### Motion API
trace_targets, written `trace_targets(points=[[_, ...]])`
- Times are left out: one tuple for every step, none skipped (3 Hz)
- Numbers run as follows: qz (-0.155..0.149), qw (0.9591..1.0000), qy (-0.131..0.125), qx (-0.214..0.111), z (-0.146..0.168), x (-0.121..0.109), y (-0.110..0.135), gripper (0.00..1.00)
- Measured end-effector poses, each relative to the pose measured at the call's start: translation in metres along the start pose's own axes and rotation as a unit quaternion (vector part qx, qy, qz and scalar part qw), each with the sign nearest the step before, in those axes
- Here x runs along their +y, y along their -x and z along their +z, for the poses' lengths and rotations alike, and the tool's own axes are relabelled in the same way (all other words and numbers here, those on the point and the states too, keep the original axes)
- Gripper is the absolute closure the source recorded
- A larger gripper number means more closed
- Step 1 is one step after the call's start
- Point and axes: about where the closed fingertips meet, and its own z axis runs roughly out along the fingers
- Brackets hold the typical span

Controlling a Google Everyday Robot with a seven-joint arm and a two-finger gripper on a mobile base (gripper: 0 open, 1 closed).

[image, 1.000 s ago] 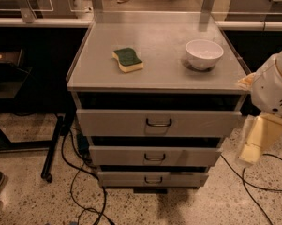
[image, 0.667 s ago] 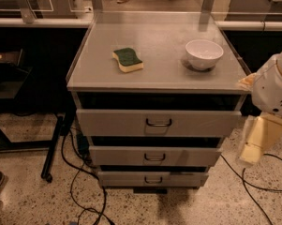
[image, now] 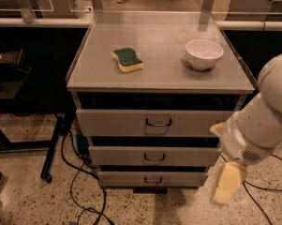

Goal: Open middle drawer

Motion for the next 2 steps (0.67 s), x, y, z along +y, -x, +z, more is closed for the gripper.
trace_targets(points=[[0.003,0.9999,0.014,0.003,0.0241,0.0097,-0.0066,0.00],[0.005,0.9997,0.022,-0.003,0.0308,0.0133,-0.0070,0.00]])
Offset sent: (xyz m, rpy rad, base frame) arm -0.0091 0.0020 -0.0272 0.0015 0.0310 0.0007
